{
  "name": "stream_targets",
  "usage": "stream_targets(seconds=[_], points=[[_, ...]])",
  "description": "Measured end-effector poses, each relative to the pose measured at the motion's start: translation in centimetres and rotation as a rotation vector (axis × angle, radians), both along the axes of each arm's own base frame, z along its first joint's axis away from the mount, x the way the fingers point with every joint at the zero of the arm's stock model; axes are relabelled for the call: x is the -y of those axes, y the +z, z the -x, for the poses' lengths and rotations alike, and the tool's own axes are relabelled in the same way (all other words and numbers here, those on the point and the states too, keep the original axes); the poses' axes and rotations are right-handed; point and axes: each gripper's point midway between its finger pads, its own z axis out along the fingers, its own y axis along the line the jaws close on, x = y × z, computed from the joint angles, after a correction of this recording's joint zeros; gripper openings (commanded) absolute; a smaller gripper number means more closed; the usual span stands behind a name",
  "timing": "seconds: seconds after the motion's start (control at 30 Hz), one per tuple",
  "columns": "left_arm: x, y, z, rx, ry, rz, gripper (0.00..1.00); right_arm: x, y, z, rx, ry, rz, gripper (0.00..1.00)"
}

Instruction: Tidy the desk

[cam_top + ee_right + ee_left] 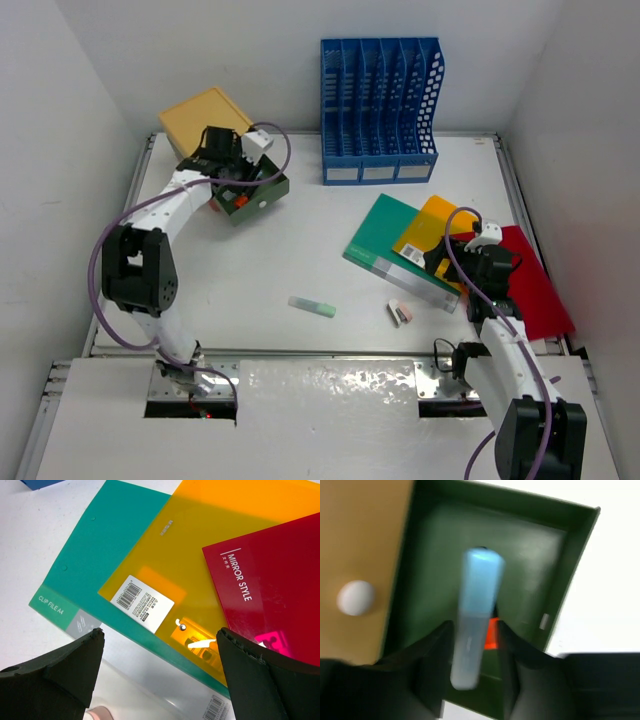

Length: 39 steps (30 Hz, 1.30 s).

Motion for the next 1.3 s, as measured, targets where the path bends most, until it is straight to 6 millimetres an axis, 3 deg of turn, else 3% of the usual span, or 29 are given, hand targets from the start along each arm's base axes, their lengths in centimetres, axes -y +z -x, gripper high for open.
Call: stream_targets(seconds=[0.2,0.33,0.43,0.57,0.63,0.7,0.77,0.83,0.9,1.0,1.1,1.3], points=[[-0.2,1.7,-0.5,0.055,0.007,-0.001,0.72,0.0,-0.2,0.0,-0.01,0.001,-0.002,0.91],[0.1,3.7,-0.9,0.095,0.002,0.018,0.72,0.0,-0.4,0.1,-0.014,0.001,-0.002,0.91],[1.4,5.5,-0.3,0.119,-0.05,0.073,0.72,0.0,-0.4,0.1,-0.014,0.001,-0.003,0.91],[4.8,8.2,2.4,0.162,-0.177,0.113,0.75,-0.1,-0.4,0.1,-0.015,0.003,-0.003,0.91],[8.5,8.9,5.2,0.173,-0.301,0.119,0.94,-0.1,-0.4,0.1,-0.014,0.006,-0.005,0.91],[13.8,8.6,8.9,0.15,-0.479,0.124,1.0,-0.2,-0.4,0.1,-0.014,0.009,-0.006,0.91],[18.5,6.7,13.0,0.091,-0.644,0.12,1.0,-0.2,-0.3,0.1,-0.013,0.01,-0.007,0.91],[21.6,3.1,17.2,0.008,-0.774,0.061,1.0,-0.2,-0.3,0.1,-0.01,0.012,-0.007,0.91],[23.0,-1.2,21.3,-0.094,-0.882,-0.017,0.99,-0.3,-0.3,0.1,-0.01,0.015,-0.009,0.91],[22.3,-7.1,26.0,-0.259,-0.99,-0.125,1.0,-0.3,-0.2,0.1,-0.01,0.016,-0.01,0.91],[20.4,-10.5,27.7,-0.375,-1.022,-0.211,1.0,-0.3,-0.2,0.1,-0.01,0.018,-0.01,0.91],[18.5,-12.8,27.0,-0.37,-1.007,-0.295,0.96,-0.3,-0.2,0.1,-0.008,0.017,-0.01,0.91]])
